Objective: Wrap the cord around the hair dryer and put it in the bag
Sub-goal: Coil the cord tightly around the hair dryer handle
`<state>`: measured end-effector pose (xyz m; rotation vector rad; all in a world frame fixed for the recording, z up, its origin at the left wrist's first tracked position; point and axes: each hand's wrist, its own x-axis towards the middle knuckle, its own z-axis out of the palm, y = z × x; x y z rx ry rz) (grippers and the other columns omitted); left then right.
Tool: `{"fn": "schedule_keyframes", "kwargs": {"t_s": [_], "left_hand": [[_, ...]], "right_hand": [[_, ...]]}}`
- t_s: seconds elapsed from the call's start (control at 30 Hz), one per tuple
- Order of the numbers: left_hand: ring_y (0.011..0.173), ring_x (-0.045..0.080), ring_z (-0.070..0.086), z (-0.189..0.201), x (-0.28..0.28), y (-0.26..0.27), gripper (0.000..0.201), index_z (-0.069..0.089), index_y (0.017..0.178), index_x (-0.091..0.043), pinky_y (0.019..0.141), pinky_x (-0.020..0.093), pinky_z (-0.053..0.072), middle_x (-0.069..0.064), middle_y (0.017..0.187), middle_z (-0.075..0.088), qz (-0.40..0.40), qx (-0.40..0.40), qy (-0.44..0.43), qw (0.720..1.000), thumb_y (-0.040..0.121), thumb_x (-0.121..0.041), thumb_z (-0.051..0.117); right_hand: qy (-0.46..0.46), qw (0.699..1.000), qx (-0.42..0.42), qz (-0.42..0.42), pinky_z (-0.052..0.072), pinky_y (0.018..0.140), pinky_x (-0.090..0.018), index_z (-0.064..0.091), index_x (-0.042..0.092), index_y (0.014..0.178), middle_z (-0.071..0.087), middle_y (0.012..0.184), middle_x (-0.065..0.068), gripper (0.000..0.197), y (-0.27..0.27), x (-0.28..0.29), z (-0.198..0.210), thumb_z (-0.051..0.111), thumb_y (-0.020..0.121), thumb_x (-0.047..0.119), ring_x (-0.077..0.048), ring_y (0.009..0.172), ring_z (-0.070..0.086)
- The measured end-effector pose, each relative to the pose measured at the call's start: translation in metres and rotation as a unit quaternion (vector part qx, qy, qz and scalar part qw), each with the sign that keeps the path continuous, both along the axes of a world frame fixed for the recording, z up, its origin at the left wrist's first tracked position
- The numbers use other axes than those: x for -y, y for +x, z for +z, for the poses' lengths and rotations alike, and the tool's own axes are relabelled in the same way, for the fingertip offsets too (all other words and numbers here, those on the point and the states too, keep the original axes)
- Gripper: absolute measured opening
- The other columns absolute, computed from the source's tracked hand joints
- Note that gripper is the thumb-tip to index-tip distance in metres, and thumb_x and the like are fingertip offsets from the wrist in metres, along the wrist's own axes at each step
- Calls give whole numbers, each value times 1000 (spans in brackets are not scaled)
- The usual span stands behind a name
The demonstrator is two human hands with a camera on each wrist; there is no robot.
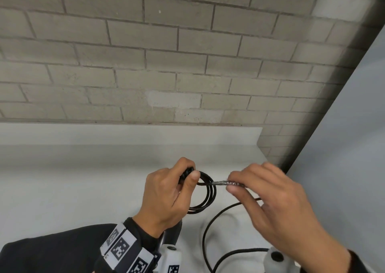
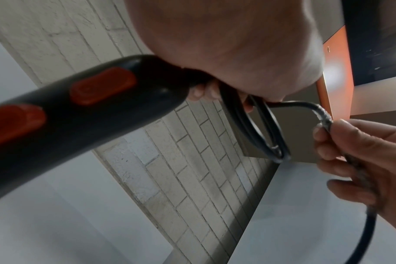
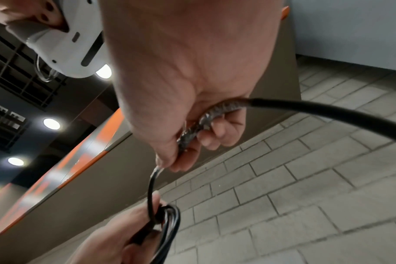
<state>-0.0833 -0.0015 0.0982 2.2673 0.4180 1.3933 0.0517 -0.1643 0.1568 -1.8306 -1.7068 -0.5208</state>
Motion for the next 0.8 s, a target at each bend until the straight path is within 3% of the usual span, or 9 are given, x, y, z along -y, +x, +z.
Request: {"fn": "schedule_keyframes", "kwargs": {"t_s": [0.13, 0.23, 0.33, 0.5, 0.67, 0.73, 0.8], "left_hand": [[43, 9, 37, 0, 0, -2, 41, 52, 87, -25, 45, 22, 30, -10, 49, 37, -43, -2, 7, 999, 102, -56, 30], [43, 9, 34, -2, 0, -4, 47, 55, 84, -20, 48, 16, 28, -10, 49, 35, -58, -14, 26, 998, 93, -65, 45], [42, 10, 35, -5, -1, -4, 38, 56, 82, -20, 49, 15, 28, -8, 48, 38, -64, -12, 36, 997, 91, -56, 57], [45, 3, 33, -7, 2, -2, 40, 54, 77, -17, 48, 17, 29, -20, 55, 32, -93, 18, 14, 995, 97, -52, 51], [45, 3, 33, -10, 3, -1, 40, 50, 77, -18, 43, 26, 30, -21, 57, 33, -109, 49, -25, 993, 97, -53, 51], [43, 5, 36, -12, 2, -1, 37, 49, 79, -20, 42, 26, 31, -17, 53, 37, -108, 57, -43, 992, 96, -53, 52], [41, 8, 39, -13, 3, -1, 35, 47, 81, -23, 41, 26, 32, -10, 49, 41, -103, 64, -59, 991, 96, -55, 52]], "right_hand": [[-29, 998, -36, 37, 45, 61, -29, 61, 36, 93, 57, 82, 18, 16, 13, -9, 15, 48, 96, 46, -13, 77, 51], [-37, 996, -67, 55, 42, 64, -23, 62, 37, 92, 57, 83, 20, 16, 17, -19, 17, 50, 95, 47, -10, 80, 52], [-28, 990, -119, 75, 45, 73, -26, 67, 36, 94, 59, 86, 20, 18, 22, -30, 12, 53, 93, 47, -10, 87, 56], [2, 978, -188, 85, 45, 85, -23, 73, 30, 101, 64, 93, 19, 22, 22, -50, -10, 57, 92, 42, -5, 95, 59], [20, 914, -390, 113, 48, 84, -17, 69, 23, 96, 70, 91, 13, 9, 4, -60, -38, 66, 90, 30, -9, 94, 66], [19, 895, -431, 116, 50, 84, -23, 69, 21, 88, 71, 86, 7, 4, -2, -60, -47, 66, 90, 23, -14, 90, 67], [14, 879, -459, 125, 53, 87, -32, 71, 21, 87, 73, 88, 2, 13, -6, -57, -53, 63, 94, 28, -19, 91, 69]]}}
